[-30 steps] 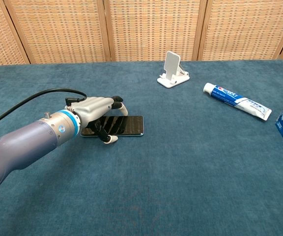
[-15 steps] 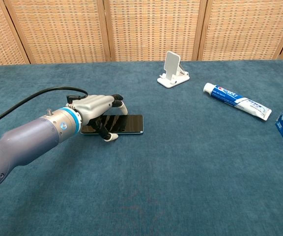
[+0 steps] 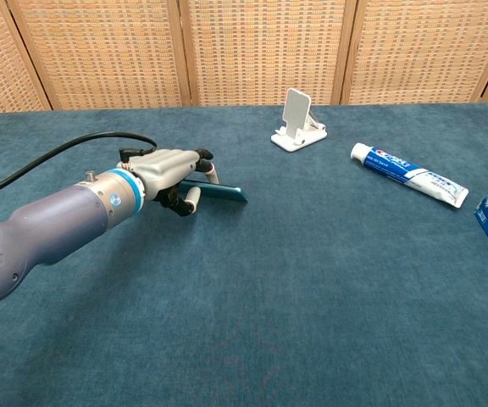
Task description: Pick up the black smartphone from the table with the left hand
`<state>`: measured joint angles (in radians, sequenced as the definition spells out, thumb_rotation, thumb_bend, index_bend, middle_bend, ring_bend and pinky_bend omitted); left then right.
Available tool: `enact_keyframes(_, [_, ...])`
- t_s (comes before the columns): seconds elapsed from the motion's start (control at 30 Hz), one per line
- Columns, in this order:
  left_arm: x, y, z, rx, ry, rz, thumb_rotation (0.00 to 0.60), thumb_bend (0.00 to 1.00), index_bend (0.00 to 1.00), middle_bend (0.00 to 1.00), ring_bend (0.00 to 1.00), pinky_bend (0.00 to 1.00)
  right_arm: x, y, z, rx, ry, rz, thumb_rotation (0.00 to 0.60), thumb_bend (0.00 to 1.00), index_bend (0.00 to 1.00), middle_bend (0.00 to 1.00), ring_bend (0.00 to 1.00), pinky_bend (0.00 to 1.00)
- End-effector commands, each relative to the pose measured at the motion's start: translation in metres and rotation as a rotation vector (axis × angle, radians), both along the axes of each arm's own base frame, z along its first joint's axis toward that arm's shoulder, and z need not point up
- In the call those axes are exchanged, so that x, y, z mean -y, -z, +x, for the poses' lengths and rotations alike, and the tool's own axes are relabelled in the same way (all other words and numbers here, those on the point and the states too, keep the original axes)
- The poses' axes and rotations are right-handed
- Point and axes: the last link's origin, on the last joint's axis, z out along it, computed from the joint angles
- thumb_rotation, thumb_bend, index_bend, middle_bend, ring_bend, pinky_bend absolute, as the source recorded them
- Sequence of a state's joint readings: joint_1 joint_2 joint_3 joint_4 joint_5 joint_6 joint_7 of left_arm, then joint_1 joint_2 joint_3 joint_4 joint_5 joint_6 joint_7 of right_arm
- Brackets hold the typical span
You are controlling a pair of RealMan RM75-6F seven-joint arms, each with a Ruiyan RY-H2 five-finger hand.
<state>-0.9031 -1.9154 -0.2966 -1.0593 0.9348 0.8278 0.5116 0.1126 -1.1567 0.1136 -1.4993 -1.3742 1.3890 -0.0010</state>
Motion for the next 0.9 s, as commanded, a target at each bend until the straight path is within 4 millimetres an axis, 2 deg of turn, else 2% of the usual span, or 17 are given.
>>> enact_keyframes(0.03, [-0.006, -0.004, 0.005, -0.001, 0.008, 0.016, 0.600, 0.70, 0.36, 0.00, 0.00, 0.00, 0.000, 0.000, 0.000, -0.001, 0.001, 0.001, 0.600, 0.00, 0.00, 0.00, 0.00, 0.00])
enact_keyframes(0.27, [-0.027, -0.012, 0.025, -0.020, 0.034, 0.044, 0.600, 0.69, 0.35, 0.00, 0.00, 0.00, 0.001, 0.002, -0.001, -0.006, 0.005, 0.007, 0.600, 0.00, 0.00, 0.00, 0.00, 0.00])
enact_keyframes(0.57, [-0.054, -0.003, 0.046, -0.093, 0.043, 0.025, 0.600, 0.62, 0.18, 0.00, 0.00, 0.00, 0.004, 0.005, -0.006, -0.013, 0.031, 0.015, 0.600, 0.00, 0.00, 0.00, 0.00, 0.00])
enact_keyframes(0.77, [-0.063, 0.006, 0.053, -0.111, 0.044, 0.019, 0.600, 0.52, 0.12, 0.00, 0.00, 0.00, 0.007, 0.006, -0.009, -0.015, 0.050, 0.014, 0.600, 0.00, 0.00, 0.00, 0.00, 0.00])
enact_keyframes(0.83, [-0.064, 0.005, 0.054, -0.104, 0.045, 0.025, 0.600, 0.46, 0.08, 0.00, 0.00, 0.00, 0.007, 0.006, -0.010, -0.014, 0.053, 0.013, 0.600, 0.00, 0.00, 0.00, 0.00, 0.00])
enact_keyframes(0.9, [-0.064, 0.001, 0.055, -0.070, 0.046, 0.036, 0.600, 0.36, 0.03, 0.00, 0.00, 0.00, 0.007, 0.005, -0.011, -0.013, 0.055, 0.012, 0.600, 0.00, 0.00, 0.00, 0.00, 0.00])
